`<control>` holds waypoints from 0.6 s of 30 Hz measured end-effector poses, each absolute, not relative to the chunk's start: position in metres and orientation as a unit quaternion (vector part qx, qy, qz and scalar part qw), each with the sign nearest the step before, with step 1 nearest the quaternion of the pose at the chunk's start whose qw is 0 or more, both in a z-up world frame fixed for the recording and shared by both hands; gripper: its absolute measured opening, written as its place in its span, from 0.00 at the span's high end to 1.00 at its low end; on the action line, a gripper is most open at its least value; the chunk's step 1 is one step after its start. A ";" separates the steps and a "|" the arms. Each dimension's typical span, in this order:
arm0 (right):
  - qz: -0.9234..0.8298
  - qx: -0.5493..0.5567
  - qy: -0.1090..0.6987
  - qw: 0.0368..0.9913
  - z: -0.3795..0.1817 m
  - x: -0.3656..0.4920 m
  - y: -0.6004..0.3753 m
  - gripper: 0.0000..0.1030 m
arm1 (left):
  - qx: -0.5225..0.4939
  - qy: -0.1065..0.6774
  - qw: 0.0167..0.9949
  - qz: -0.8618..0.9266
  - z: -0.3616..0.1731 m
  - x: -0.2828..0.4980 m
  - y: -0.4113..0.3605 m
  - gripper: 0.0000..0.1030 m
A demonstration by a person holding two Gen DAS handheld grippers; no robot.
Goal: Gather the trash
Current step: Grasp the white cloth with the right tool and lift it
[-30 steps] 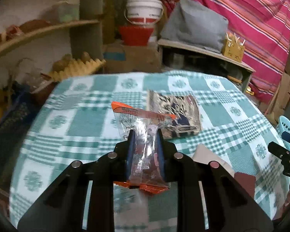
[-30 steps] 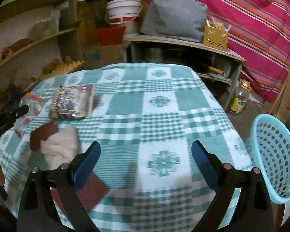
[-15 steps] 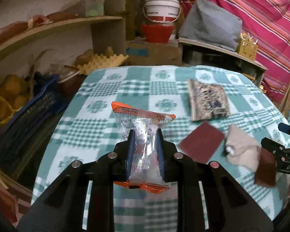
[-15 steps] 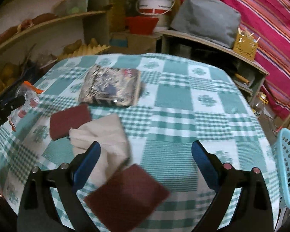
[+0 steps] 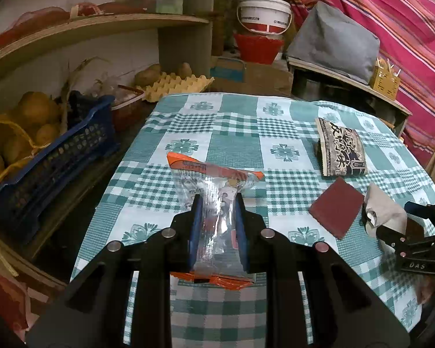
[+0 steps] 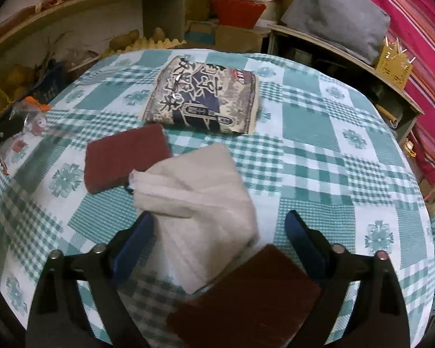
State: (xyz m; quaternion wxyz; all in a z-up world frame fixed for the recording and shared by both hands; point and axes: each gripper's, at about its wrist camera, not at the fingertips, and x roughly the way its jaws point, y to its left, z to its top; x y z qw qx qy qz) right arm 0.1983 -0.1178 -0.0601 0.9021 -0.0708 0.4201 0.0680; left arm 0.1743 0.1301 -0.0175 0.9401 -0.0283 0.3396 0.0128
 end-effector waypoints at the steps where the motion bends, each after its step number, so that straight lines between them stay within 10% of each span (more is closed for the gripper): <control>1: 0.075 -0.069 0.423 0.900 -0.061 0.199 -0.117 0.23 | -0.029 0.340 0.940 0.013 -0.018 0.174 0.131 0.80; 18: 0.112 -0.055 0.409 0.904 -0.045 0.195 -0.119 0.77 | -0.026 0.343 0.939 0.011 -0.016 0.181 0.113 0.80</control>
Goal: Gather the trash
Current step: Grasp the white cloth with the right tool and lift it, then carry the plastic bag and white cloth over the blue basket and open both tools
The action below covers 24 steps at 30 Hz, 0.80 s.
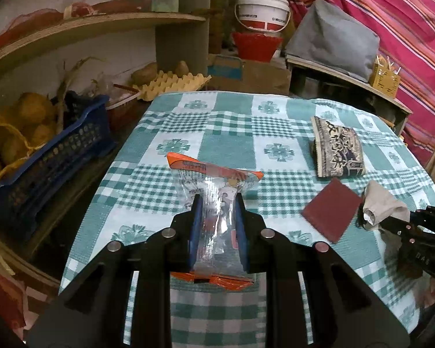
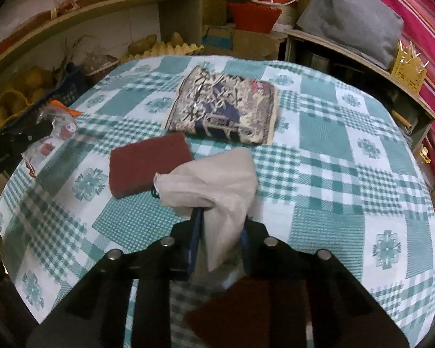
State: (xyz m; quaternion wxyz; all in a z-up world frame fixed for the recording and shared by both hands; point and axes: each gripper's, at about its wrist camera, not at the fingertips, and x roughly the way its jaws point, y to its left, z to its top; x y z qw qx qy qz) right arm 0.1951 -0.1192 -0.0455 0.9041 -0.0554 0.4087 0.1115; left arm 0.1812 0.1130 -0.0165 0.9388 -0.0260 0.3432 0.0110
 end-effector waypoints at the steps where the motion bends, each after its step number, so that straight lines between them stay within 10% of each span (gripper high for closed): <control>1: 0.111 -0.050 0.405 0.906 -0.042 0.195 -0.124 0.77 | -0.026 0.343 0.939 0.010 -0.016 0.181 0.111 0.80; 24: -0.017 0.026 0.349 0.937 0.009 0.173 -0.294 0.77 | 0.007 0.316 0.946 -0.067 0.008 0.191 -0.006 0.80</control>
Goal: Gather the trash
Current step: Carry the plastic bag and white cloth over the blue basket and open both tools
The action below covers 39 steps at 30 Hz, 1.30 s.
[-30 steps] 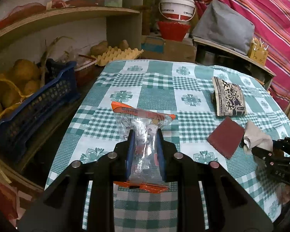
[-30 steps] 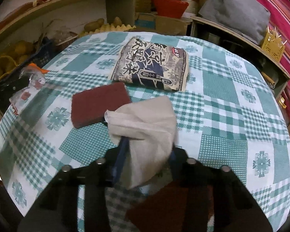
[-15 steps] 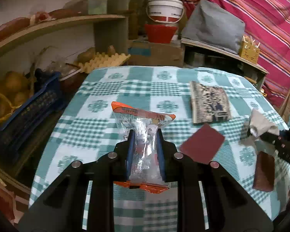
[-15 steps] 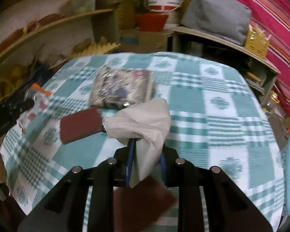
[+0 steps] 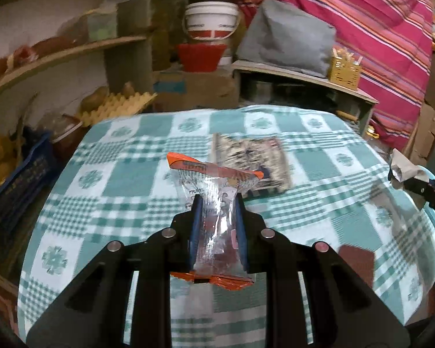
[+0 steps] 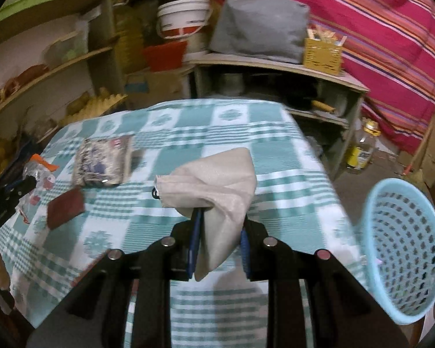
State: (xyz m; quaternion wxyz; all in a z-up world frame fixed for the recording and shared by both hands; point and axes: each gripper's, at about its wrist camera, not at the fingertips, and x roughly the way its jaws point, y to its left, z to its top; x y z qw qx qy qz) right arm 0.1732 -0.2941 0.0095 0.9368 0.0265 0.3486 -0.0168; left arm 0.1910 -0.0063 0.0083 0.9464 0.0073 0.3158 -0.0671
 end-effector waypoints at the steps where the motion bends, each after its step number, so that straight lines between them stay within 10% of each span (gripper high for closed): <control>1: -0.024 0.031 0.346 0.937 0.012 0.171 -0.304 0.77 | 0.010 0.313 0.947 -0.072 0.010 0.190 -0.012 0.80; 39: -0.243 0.143 0.283 0.917 0.015 0.064 -0.592 0.76 | 0.063 0.280 0.906 -0.311 0.030 0.166 -0.359 0.80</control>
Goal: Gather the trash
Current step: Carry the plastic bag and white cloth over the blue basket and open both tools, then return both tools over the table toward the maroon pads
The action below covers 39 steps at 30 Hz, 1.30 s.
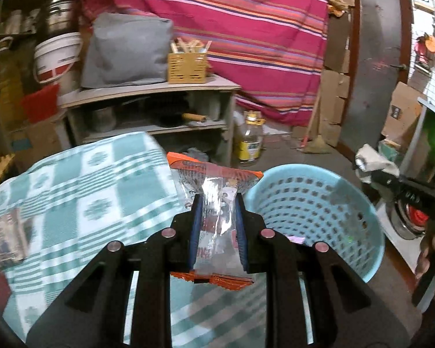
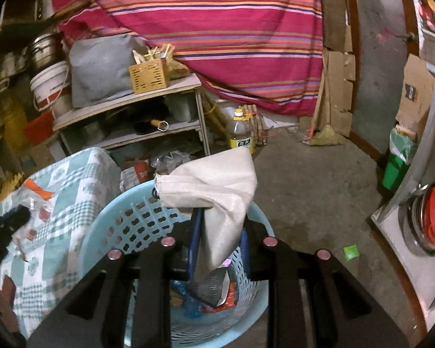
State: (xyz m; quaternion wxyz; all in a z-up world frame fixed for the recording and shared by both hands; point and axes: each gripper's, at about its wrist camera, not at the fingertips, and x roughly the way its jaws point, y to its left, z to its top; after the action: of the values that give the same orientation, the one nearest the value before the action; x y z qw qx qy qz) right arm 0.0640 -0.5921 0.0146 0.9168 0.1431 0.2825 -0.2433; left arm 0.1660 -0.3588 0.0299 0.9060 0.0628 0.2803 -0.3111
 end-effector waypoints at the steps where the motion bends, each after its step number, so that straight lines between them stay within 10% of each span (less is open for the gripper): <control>1: -0.241 0.148 0.283 0.916 0.014 0.065 -0.593 0.76 | 0.063 0.280 0.904 -0.316 0.030 0.165 -0.367 0.80; 17: -0.245 0.175 0.292 0.908 0.006 0.063 -0.603 0.76 | 0.069 0.314 0.878 -0.355 0.011 0.167 -0.433 0.70; 31: -0.244 0.156 0.302 0.908 0.004 0.076 -0.591 0.73 | 0.077 0.287 0.896 -0.330 0.025 0.160 -0.400 0.23; 39: -0.246 0.141 0.311 0.907 0.005 0.088 -0.573 0.27 | 0.063 0.274 0.917 -0.284 0.042 0.163 -0.339 0.10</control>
State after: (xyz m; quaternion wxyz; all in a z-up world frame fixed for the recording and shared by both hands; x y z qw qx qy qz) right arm 0.0878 -0.5730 0.0047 0.9070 0.1412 0.3111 -0.2462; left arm 0.1630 -0.3392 0.0423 0.9168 0.0626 0.2736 -0.2842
